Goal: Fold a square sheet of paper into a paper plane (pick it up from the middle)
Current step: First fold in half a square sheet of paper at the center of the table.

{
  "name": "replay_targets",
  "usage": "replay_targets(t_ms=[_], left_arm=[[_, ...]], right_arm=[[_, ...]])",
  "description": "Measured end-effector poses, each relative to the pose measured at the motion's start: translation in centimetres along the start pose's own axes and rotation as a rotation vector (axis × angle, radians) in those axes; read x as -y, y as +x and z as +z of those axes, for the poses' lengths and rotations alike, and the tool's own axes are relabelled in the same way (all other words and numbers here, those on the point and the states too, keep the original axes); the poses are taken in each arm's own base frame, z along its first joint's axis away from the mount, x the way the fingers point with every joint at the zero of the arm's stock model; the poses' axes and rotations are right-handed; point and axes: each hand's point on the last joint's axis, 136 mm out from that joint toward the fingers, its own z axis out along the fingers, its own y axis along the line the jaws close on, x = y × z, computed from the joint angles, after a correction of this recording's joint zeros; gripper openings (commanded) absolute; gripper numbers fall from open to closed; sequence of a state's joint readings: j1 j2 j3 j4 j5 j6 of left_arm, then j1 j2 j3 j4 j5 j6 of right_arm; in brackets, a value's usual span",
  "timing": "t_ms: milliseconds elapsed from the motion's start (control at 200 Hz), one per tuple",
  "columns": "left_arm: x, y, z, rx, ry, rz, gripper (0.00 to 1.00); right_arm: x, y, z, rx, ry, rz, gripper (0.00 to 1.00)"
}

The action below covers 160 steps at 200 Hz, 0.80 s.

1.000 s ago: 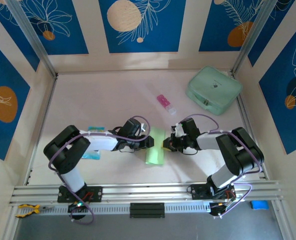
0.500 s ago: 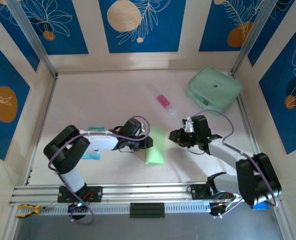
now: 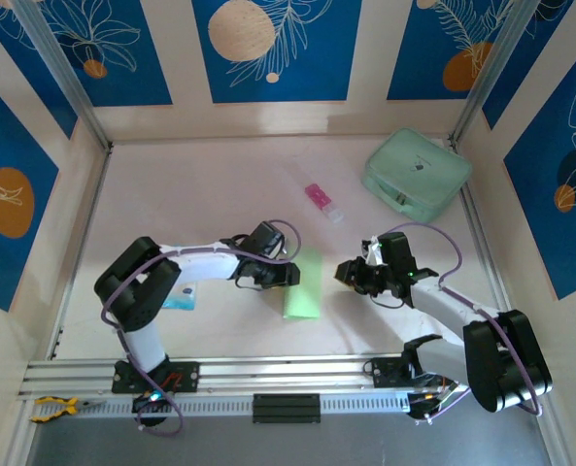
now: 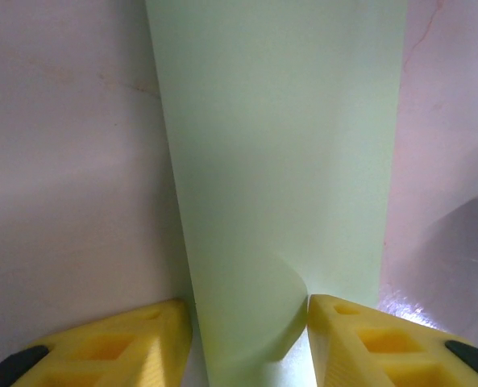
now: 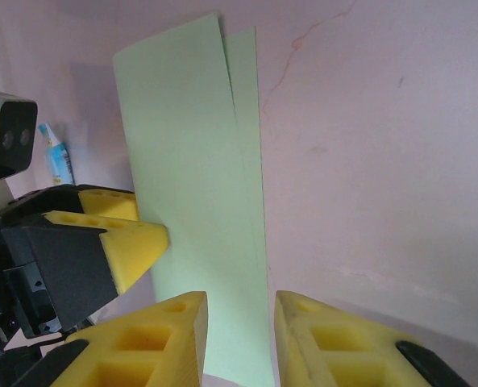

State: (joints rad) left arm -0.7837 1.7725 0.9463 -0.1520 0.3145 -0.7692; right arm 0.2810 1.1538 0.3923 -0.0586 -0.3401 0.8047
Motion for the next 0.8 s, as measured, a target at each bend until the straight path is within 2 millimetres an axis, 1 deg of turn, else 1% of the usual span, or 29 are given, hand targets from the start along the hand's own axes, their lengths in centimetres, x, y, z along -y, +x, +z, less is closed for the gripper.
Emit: replay_targets(t_ms=[300, 535, 675, 800], left_arm=[[0.16, 0.21, 0.12, -0.057, -0.025, 0.069, 0.48], [0.13, 0.19, 0.24, -0.1, -0.058, 0.089, 0.5], [0.09, 0.18, 0.22, -0.111, -0.069, 0.095, 0.51], [0.09, 0.2, 0.28, -0.114, -0.077, 0.096, 0.53]], right_arm=[[0.12, 0.1, 0.02, -0.002, 0.002, 0.002, 0.3], [0.15, 0.12, 0.03, -0.003, 0.003, 0.003, 0.3], [0.52, 0.42, 0.11, -0.009, 0.009, 0.009, 0.3], [0.56, 0.45, 0.11, -0.01, 0.01, 0.014, 0.3]])
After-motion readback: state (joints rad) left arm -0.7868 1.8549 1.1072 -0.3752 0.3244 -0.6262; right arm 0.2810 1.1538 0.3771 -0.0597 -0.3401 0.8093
